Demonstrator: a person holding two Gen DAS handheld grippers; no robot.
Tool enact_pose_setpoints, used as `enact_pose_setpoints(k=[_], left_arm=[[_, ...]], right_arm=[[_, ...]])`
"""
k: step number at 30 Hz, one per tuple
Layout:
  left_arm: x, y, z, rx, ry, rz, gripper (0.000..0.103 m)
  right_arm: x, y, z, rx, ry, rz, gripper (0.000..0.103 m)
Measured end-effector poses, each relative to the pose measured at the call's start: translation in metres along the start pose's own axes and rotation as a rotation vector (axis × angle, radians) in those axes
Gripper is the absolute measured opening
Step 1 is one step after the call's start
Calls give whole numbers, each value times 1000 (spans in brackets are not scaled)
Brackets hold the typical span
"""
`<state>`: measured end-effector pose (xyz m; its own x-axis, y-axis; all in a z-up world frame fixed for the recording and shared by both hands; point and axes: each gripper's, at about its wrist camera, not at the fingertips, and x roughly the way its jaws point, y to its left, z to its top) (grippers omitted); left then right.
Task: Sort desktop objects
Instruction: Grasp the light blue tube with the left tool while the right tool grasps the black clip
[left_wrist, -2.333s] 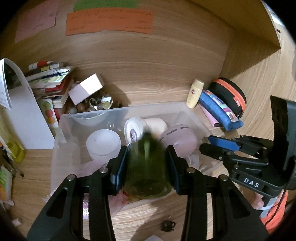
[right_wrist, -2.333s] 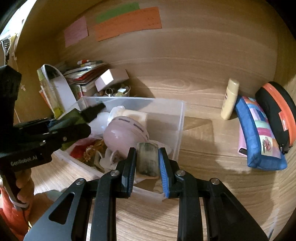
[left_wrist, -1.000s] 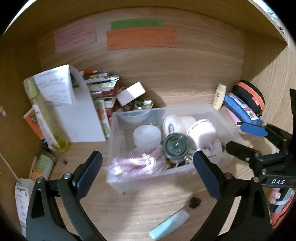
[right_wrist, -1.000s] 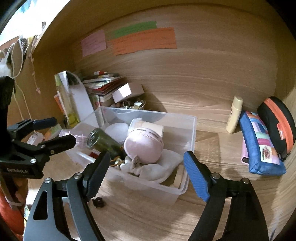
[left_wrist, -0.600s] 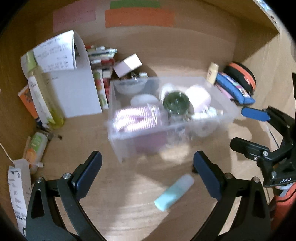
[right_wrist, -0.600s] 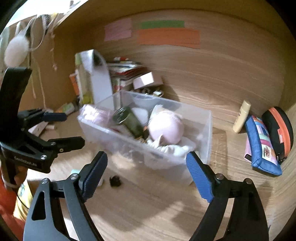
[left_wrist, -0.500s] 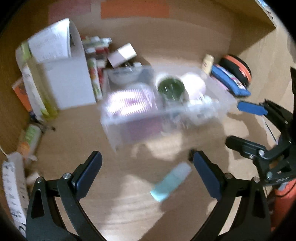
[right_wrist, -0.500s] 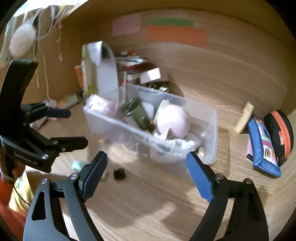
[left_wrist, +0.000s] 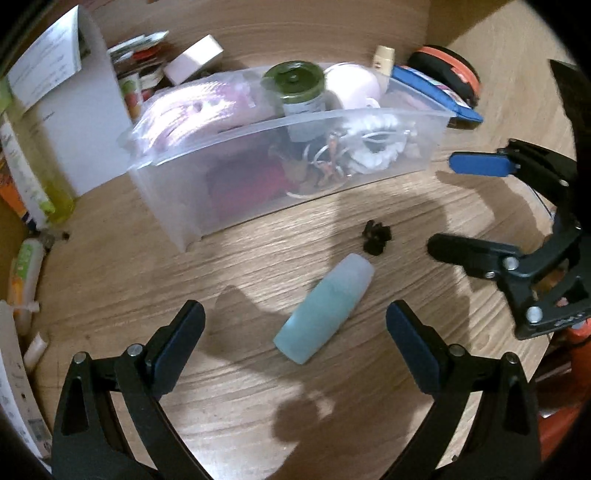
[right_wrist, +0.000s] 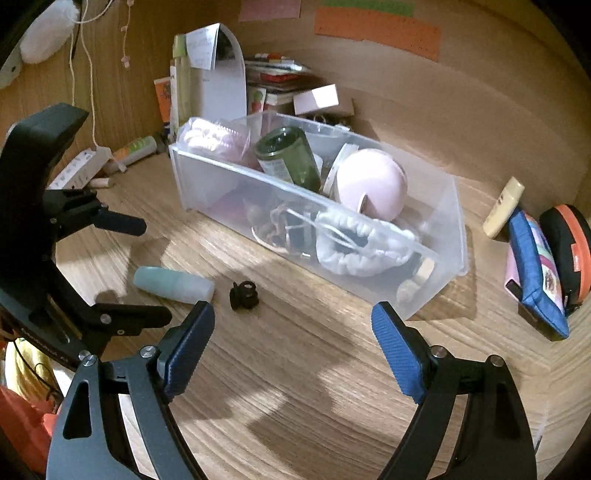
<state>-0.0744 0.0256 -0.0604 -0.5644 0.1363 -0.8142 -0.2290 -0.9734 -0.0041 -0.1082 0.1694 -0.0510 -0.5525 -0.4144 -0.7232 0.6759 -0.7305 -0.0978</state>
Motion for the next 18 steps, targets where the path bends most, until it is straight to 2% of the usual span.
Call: enact_pose_setpoints(k=[2, 4, 5, 6, 9, 10, 12, 14, 16, 18], left_arm=[[-2, -4, 0, 27, -22, 3, 97], [-2, -8, 0, 57, -27, -1, 87], [-1, -10, 0, 67, -22, -6, 76], [2, -10, 3, 72, -13, -11, 71], [6, -8, 2, 68, -2, -25, 65], [6, -7, 3, 64, -2, -31, 61], [6, -3, 3, 53, -5, -41, 54], [6, -1, 3, 45, -15, -33, 45], [5, -1, 2, 41, -20, -34, 38], [4, 0, 1, 38, -29, -27, 25]], right_arm=[[4, 0, 0, -2, 13, 3, 85], [9, 1, 1, -2, 34, 19, 85], [11, 1, 2, -1, 41, 28, 85], [13, 2, 4, -5, 44, 38, 83], [18, 7, 9, -25, 44, 49, 81], [19, 9, 10, -31, 45, 52, 78], [23, 12, 11, -49, 57, 61, 64], [28, 15, 13, -60, 69, 74, 54], [32, 18, 14, -66, 76, 84, 49], [36, 22, 15, -78, 84, 85, 47]])
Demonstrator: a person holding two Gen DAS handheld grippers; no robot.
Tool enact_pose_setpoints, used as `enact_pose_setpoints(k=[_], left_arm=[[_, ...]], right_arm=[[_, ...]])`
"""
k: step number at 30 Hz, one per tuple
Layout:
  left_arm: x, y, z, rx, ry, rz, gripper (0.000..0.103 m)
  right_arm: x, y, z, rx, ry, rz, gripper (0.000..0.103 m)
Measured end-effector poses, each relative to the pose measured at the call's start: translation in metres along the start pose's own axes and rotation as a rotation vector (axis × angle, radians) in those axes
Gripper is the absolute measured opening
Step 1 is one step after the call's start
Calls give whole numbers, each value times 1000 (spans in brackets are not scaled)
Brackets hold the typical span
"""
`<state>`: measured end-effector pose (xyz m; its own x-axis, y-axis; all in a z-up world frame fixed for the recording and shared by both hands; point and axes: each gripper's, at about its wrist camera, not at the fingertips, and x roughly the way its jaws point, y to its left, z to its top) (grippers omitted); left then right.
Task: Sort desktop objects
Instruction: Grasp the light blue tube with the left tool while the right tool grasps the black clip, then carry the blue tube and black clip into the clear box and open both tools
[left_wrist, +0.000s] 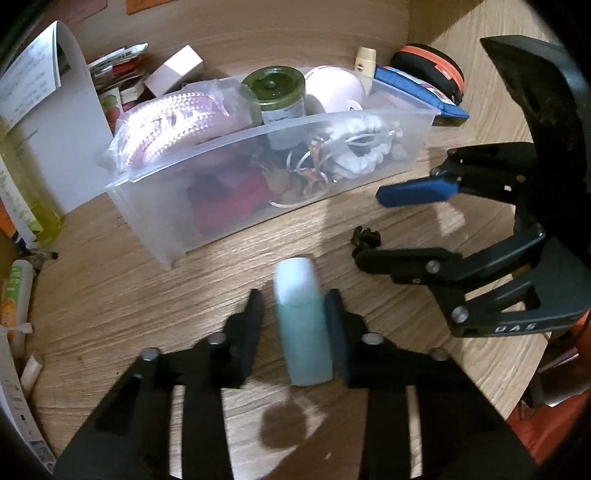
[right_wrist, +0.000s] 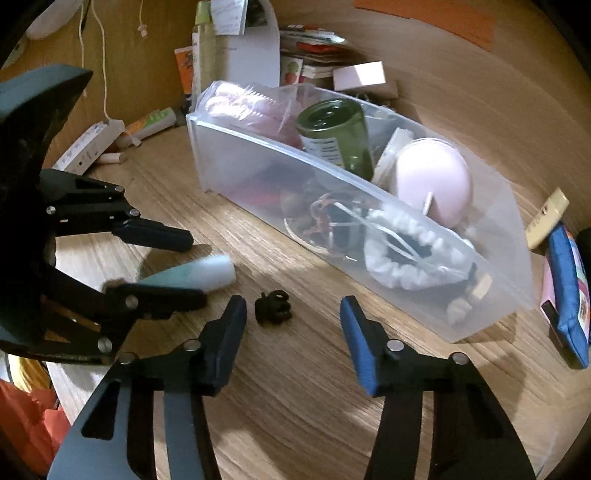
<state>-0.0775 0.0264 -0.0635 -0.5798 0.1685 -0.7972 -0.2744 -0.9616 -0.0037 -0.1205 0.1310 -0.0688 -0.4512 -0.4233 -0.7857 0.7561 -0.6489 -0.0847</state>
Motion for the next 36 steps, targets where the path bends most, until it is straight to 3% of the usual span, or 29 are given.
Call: enact_pose_setpoints(k=[1, 3, 6, 15, 26, 36], left_arm=[[0, 1, 1, -3, -3, 3, 24], [1, 2, 1, -8, -8, 12, 24], [-2, 1, 0, -2, -22, 28, 24], [-11, 15, 2, -66, -60, 44, 24], [-58, 34, 2, -138, -188, 76, 24], [-85, 50, 29, -144, -288, 107, 24]], right_arm=[[2, 2, 1, -5, 4, 3, 46], [6, 6, 1, -18, 18, 16, 32], [7, 11, 3, -30, 14, 20, 20], [-12, 1, 4, 36, -34, 61, 20], [-61, -22, 11, 97, -151, 16, 20], [-100, -51, 26, 125, -262, -53, 20]])
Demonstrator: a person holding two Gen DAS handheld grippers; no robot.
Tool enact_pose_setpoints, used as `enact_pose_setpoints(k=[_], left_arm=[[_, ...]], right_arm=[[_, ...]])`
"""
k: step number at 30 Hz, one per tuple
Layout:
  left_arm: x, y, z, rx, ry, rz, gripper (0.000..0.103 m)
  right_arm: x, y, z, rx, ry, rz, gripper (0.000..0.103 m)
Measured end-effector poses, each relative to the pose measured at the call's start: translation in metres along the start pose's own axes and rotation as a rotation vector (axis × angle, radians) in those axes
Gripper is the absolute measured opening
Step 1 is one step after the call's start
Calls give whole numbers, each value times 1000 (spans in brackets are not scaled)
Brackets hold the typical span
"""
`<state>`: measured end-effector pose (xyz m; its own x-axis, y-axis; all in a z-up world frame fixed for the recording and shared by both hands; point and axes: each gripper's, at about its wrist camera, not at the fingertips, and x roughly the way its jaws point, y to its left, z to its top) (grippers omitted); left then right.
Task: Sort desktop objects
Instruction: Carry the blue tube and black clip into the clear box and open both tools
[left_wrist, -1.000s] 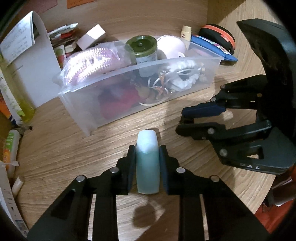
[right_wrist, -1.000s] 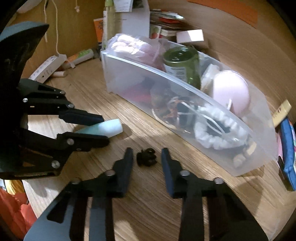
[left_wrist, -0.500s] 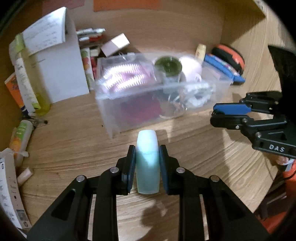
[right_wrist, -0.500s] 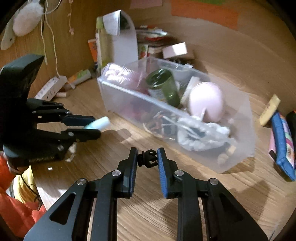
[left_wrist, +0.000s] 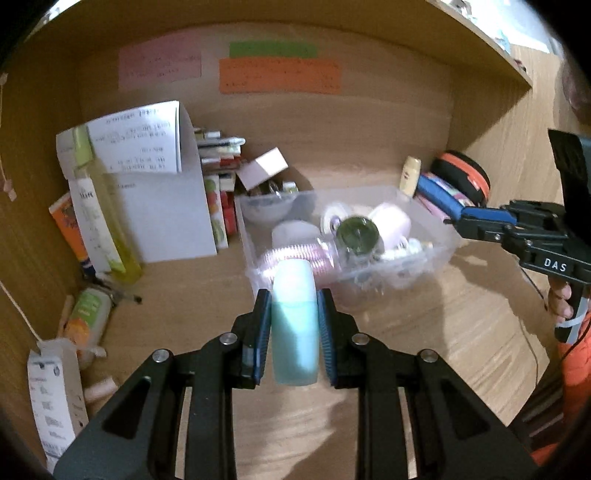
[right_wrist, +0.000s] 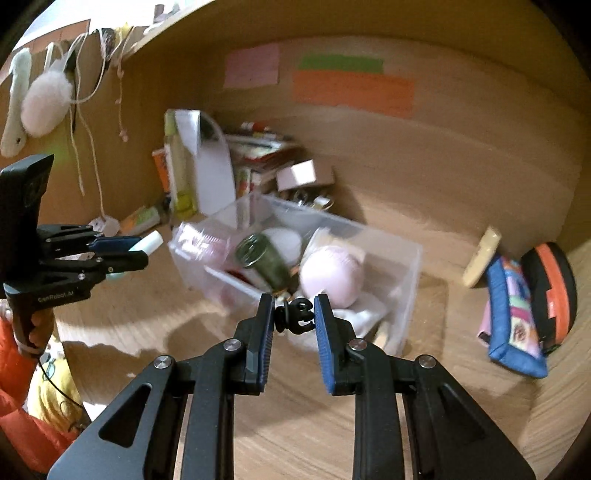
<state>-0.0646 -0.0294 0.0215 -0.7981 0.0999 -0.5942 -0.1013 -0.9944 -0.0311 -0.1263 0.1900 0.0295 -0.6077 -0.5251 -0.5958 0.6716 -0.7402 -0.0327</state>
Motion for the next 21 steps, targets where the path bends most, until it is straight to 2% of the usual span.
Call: enact_pose_setpoints(k=[9, 15, 21], left_arm=[[8, 5, 39, -28, -73, 23, 24], [21, 10, 62, -53, -78, -3, 24], [37, 9, 73, -74, -76, -38, 24]], right_arm=[[-3, -18, 18, 21, -43, -27, 20], [1, -28, 37, 52, -71, 0, 20], [10, -35, 55, 52, -92, -47, 20]])
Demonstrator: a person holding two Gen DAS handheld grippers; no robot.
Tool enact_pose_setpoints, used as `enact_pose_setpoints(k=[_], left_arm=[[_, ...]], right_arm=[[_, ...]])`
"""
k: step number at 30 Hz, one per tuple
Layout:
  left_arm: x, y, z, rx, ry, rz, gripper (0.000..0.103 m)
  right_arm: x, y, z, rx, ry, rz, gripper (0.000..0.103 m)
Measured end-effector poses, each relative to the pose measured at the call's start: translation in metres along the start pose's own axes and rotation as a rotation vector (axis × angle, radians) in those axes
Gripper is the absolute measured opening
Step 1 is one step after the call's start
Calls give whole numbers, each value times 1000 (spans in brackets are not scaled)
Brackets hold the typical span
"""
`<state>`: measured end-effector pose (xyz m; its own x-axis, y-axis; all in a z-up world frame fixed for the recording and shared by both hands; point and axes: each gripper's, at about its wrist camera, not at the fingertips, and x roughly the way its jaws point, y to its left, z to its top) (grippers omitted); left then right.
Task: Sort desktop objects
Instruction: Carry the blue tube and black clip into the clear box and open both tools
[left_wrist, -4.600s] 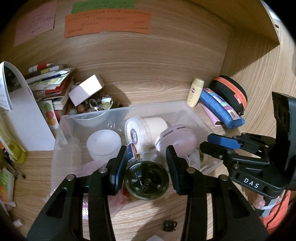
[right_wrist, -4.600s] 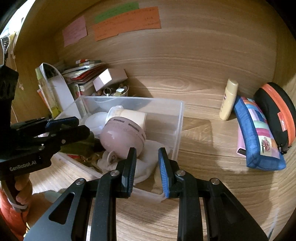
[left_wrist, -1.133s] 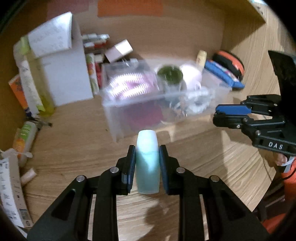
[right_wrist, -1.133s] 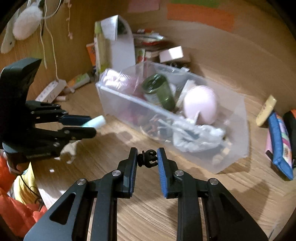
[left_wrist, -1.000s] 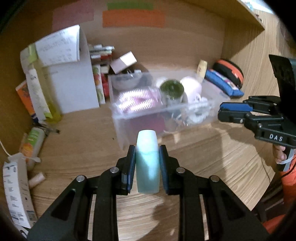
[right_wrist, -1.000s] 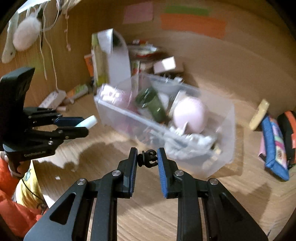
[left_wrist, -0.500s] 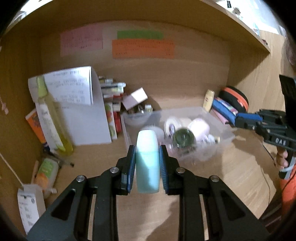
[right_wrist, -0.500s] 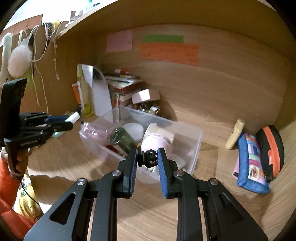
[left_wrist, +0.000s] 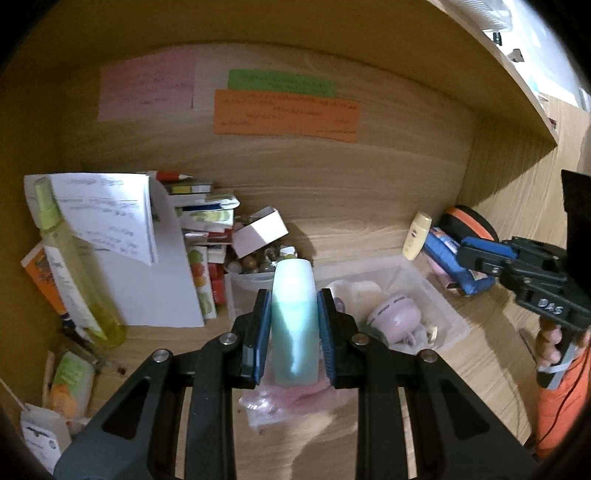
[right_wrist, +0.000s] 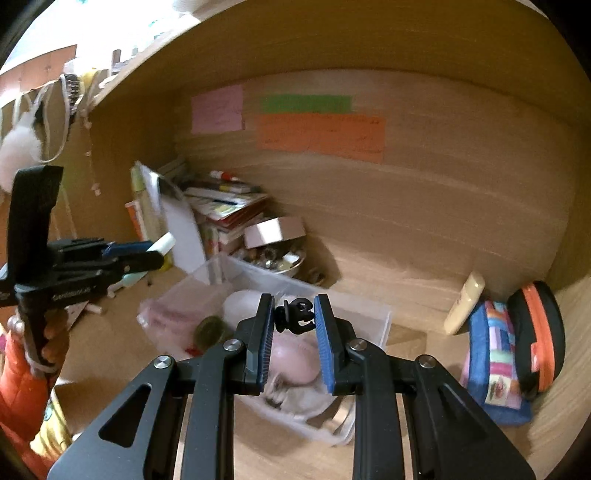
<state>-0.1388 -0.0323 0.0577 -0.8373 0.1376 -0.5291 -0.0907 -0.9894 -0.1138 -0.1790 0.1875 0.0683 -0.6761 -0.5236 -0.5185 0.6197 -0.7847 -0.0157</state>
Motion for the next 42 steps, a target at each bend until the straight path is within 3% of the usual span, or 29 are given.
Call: enact_pose_setpoints(k=[4, 9, 19, 24, 29, 31, 38, 42], left_arm=[[16, -3, 4, -24, 11, -16, 24], [42, -5, -6, -31, 61, -34, 24], [65, -2, -19, -35, 125, -4, 24], [63, -3, -21, -32, 107, 10, 24], [61, -1, -20, -38, 96, 9, 25], [61, 0, -20, -42, 95, 11, 29], [52, 7, -16, -102, 64, -33, 64], [41, 8, -13, -107, 24, -24, 81]], right_arm=[[25, -9, -2, 49, 17, -79, 20], [74, -22, -19, 107, 148, -152, 20], [84, -26, -32, 125, 148, -145, 20], [86, -29, -34, 144, 136, -184, 44], [86, -32, -34, 159, 131, -182, 47], [85, -31, -34, 152, 128, -193, 53], [76, -24, -30, 131, 89, -195, 86], [72, -16, -29, 115, 96, -165, 90]])
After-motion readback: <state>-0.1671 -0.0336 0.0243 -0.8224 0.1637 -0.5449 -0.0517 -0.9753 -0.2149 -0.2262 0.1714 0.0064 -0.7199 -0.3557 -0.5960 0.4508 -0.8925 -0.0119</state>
